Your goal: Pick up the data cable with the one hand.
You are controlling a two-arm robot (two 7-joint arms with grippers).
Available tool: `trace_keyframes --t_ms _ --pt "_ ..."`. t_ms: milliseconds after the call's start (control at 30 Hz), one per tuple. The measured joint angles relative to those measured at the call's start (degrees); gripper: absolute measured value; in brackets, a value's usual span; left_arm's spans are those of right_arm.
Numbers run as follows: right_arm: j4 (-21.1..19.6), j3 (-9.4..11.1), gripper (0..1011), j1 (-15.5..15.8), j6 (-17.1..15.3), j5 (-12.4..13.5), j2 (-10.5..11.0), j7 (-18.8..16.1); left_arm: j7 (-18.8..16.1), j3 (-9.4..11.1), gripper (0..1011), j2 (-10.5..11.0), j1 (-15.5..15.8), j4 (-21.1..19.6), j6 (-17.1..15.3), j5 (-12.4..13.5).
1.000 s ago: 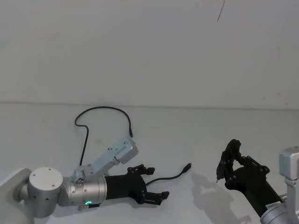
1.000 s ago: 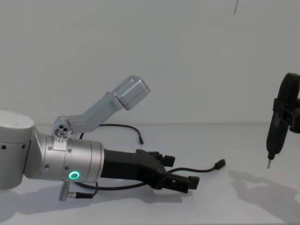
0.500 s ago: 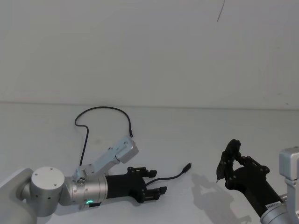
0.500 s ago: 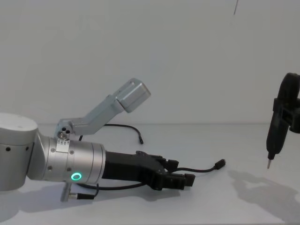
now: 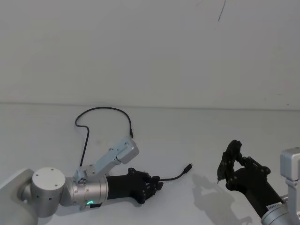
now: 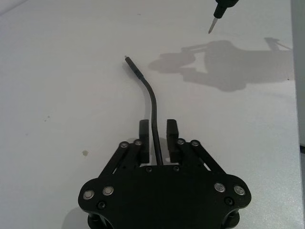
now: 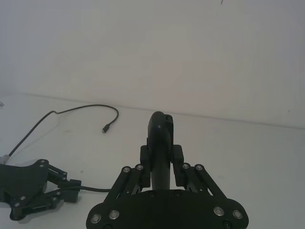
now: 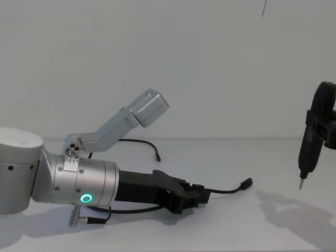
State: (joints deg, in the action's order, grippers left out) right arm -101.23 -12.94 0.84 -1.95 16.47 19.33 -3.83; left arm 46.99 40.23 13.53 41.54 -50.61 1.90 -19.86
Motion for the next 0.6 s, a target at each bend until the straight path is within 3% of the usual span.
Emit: trace_keyframes --t_ms 133,200,600 --pt "0.0 0.0 269 0.0 0.0 0.0 0.0 0.0 0.0 -0.1 83 0.0 0.0 0.0 0.1 0.0" --pt "0.0 0.0 269 0.0 0.0 0.0 0.0 0.0 0.0 -0.2 57 0.0 0.0 -0.1 0.1 0.0" --pt "0.0 0.0 269 0.0 0.0 0.0 0.0 0.0 1.2 -0.8 51 1.7 -1.3 -4.2 0.1 -1.0"
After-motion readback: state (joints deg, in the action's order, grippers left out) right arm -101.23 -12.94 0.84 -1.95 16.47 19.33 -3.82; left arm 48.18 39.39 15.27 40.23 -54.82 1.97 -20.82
